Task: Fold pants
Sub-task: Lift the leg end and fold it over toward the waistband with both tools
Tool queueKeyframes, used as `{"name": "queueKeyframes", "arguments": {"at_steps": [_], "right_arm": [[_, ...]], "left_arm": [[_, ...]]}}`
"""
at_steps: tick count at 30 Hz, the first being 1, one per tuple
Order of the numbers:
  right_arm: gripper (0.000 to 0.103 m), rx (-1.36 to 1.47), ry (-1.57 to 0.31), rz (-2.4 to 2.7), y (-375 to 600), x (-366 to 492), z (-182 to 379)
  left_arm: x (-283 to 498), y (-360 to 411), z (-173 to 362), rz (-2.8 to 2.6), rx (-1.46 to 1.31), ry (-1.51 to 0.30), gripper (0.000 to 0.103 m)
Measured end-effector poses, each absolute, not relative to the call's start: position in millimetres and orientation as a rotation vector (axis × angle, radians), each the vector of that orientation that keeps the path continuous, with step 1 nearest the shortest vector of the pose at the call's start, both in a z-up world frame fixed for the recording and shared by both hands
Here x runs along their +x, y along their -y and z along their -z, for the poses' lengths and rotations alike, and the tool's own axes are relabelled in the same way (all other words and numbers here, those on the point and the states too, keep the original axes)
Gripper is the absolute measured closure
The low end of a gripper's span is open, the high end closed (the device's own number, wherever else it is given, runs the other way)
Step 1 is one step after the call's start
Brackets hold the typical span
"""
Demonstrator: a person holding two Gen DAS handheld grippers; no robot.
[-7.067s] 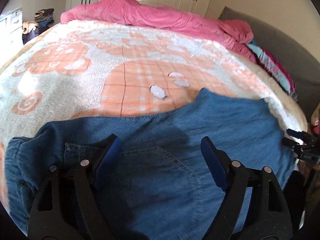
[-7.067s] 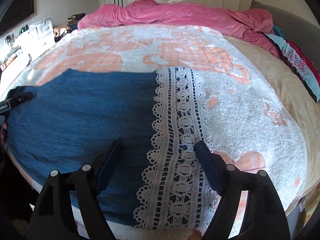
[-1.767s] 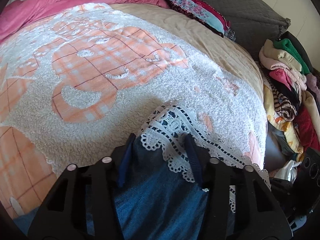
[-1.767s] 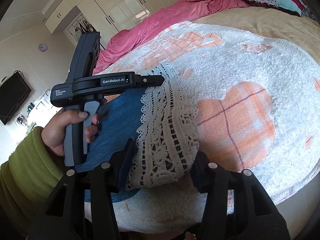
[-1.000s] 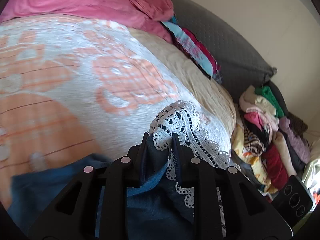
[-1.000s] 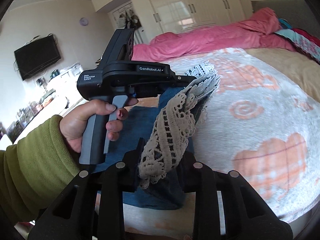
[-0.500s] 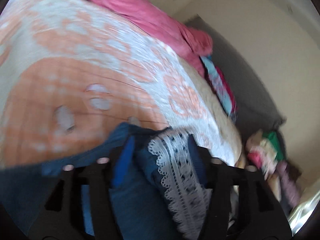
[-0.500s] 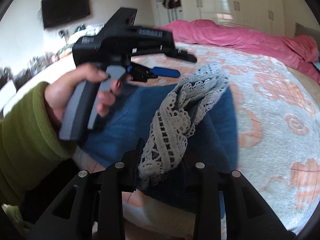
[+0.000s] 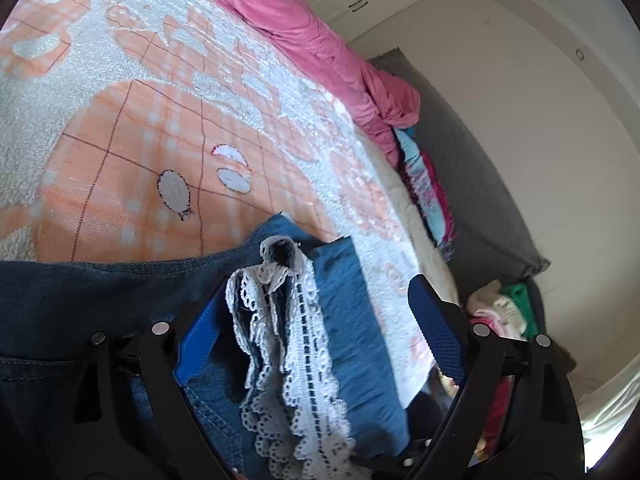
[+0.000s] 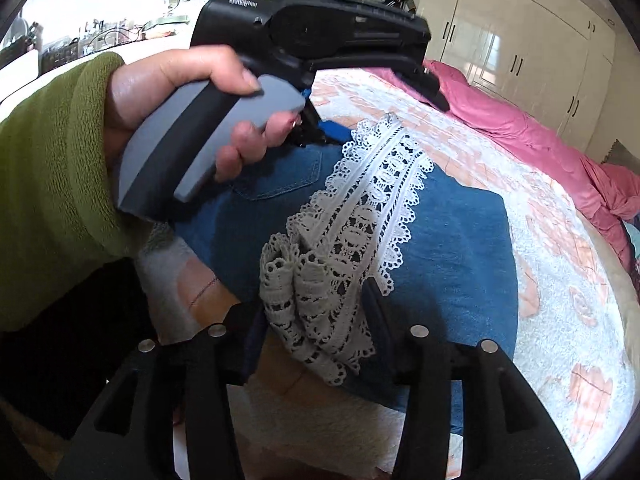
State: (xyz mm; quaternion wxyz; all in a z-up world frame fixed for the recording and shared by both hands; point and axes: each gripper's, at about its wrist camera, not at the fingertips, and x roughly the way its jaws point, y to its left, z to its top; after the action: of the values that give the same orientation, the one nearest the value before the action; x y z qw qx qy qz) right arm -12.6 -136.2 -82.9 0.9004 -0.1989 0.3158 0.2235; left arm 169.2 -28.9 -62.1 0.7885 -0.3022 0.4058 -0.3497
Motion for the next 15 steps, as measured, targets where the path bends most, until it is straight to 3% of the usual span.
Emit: {"name": "queueKeyframes", "arguments": {"at_steps": [1,5,6,7,15], "right_arm": [[0.058,-0.407,-0.652,-0.458,137,-12,82],[0.058,-0.387,-0.646,-0.455,138,-11,80],[0.063,-0.382,-0.652,-0.462,138,-10,81],[0.08,-0.377,-0.658,-0.468,140,-10,80],[0.084,-0.372,-0.636,-0.488,129,-1,68]], "left_arm": [[169,31,63,0.747,-0.631,-0.876,0.025],[170,40,70,0.695,-0.541,-0.897,0.067],[172,42,73,0.692,-0.541,-0.908,0.084],[174,45,75,0.694,-0.543,-0.911,0.091],[188,55,49,0.726,-0.461,-0.838,0.091]]}}
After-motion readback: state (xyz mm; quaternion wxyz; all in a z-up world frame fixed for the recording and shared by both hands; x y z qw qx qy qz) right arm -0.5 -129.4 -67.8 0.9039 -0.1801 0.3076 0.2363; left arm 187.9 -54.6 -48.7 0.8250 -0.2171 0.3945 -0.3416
